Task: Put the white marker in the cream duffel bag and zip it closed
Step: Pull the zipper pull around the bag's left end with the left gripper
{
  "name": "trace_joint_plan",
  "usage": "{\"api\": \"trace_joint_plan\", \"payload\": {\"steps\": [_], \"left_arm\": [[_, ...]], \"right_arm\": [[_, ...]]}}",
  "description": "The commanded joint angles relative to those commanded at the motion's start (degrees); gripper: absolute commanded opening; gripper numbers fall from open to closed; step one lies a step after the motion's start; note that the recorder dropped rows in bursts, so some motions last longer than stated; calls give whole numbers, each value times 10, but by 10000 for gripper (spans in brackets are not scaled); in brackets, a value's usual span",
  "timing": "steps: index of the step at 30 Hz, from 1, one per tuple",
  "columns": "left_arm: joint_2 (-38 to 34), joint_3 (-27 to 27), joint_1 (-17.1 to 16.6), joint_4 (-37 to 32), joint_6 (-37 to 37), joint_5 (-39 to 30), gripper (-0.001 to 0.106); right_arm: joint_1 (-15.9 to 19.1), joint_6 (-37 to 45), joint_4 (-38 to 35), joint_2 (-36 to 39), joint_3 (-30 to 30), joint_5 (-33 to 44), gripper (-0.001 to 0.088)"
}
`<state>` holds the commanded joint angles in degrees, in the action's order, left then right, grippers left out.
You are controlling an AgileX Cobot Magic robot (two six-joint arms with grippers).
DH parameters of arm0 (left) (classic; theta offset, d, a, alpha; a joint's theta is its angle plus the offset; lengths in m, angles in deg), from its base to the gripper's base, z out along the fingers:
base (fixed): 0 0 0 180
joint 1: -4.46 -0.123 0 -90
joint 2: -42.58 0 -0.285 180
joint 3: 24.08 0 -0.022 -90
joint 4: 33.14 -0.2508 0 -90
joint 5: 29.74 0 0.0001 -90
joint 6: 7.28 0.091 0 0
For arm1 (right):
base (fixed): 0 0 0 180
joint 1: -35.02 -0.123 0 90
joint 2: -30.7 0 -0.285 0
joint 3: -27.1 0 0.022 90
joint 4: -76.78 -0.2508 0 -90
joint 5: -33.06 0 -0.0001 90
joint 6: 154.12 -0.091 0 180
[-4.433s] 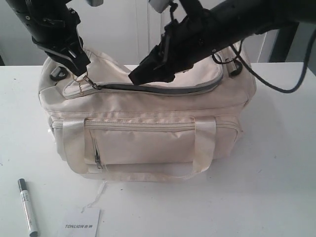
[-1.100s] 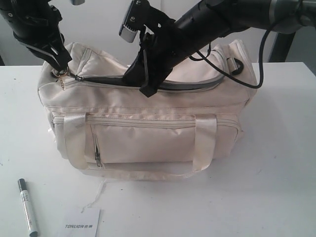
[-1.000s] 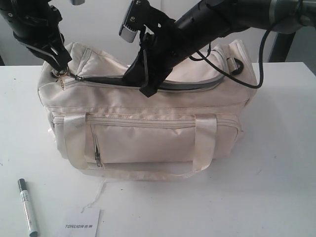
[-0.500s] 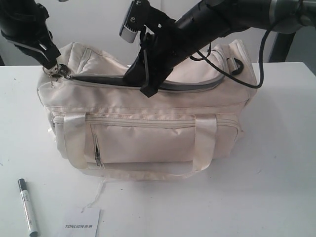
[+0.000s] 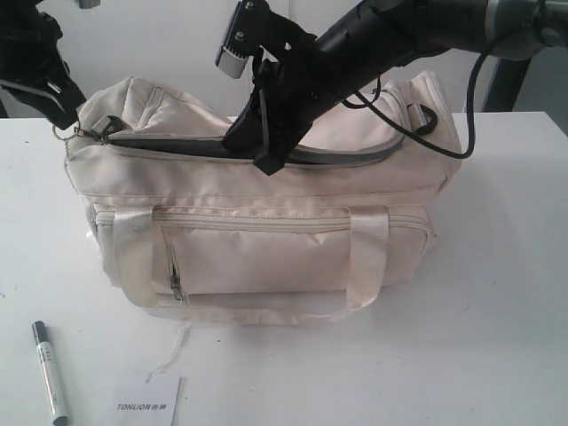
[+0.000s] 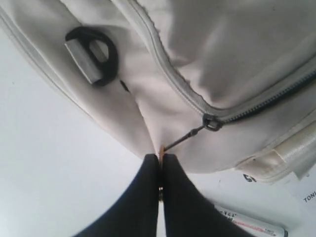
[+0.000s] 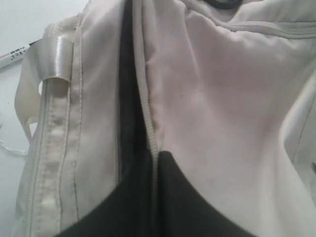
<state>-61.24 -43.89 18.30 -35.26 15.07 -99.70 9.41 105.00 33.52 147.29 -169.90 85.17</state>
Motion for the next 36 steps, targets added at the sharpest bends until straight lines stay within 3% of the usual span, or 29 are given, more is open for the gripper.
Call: {"api": "trace_joint_plan", "payload": {"steps": [14,16,20,23,30,36], "left_arm": [[1,17,0,4,-47,0,16],[1,17,0,4,-64,0,113],[1,17,0,4,-80,2,499],[11,17,0,4,-106,21,660],[85,20,0,17,-125,44,658],[171,112,0,107,-169,163,654]], "right_arm": [[0,0,-1,0,0,5,0],[0,0,-1,0,0,5,0],[0,0,-1,0,0,5,0],[0,-10,-1,0,0,5,0],[0,-24,-1,0,0,5,0],[0,-29,-1,0,0,5,0]]}}
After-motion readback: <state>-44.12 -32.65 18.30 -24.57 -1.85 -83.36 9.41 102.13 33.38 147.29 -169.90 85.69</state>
